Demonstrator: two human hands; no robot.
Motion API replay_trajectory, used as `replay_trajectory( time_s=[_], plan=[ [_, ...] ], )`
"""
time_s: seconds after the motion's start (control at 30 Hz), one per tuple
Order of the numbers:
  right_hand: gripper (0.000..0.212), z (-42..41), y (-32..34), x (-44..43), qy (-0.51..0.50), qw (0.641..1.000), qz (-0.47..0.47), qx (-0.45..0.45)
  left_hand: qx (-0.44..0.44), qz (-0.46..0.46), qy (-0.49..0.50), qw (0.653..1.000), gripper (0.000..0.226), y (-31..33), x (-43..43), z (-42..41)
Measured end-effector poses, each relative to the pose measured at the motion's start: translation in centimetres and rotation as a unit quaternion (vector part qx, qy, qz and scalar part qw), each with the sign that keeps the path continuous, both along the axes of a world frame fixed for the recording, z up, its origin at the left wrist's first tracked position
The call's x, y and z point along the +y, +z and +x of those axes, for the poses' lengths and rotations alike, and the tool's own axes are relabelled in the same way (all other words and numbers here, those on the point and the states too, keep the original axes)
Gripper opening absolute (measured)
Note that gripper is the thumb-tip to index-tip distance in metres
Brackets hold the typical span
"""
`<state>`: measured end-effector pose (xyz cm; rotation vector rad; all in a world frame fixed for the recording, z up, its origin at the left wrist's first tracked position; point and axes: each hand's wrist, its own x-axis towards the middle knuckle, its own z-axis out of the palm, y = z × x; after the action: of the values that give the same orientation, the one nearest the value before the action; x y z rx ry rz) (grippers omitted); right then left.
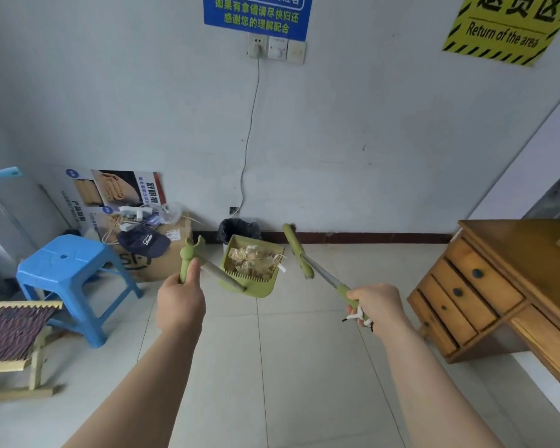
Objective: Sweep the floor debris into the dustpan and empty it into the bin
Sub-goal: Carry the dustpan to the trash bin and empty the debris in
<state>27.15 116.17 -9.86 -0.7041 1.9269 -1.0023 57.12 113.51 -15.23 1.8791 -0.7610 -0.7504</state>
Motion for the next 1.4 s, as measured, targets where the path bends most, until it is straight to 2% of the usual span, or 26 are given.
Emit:
replay_trajectory(
  time_s=[0.23,0.57,0.77,1.03,1.27,1.4],
  plan=[
    [0.014,-1.6,-1.4,-11.1,-0.002,1.0,0.027,-0.002,0.007,0.0,0.006,1.0,0.06,-1.0,-10.0,-0.8],
    [0.015,0.2,-1.0,-25.5,-0.044,0.998,0.046,-0.017,0.119,0.022,-0.011,0.993,0.063,-1.1,-27.5,1.8],
    [0.02,1.4,-1.1,-32.1,-0.061,0.997,0.042,-0.009,0.219,-0.023,0.003,0.975,0.036,-0.8,-35.4,2.4],
    [0.02,1.1,-1.4,-40.2,-0.032,0.998,0.058,0.02,0.406,-0.007,0.098,0.909,0.031,-3.1,-41.6,2.6],
    [0.022,-0.5,-1.3,-46.6,0.019,0.996,0.087,0.032,0.459,-0.006,0.189,0.868,0.036,-5.1,-44.6,1.1],
    [0.013,-0.9,-1.4,-49.5,0.049,0.994,0.083,0.047,0.499,0.005,0.24,0.833,0.036,-5.8,-45.9,0.7]
  ],
)
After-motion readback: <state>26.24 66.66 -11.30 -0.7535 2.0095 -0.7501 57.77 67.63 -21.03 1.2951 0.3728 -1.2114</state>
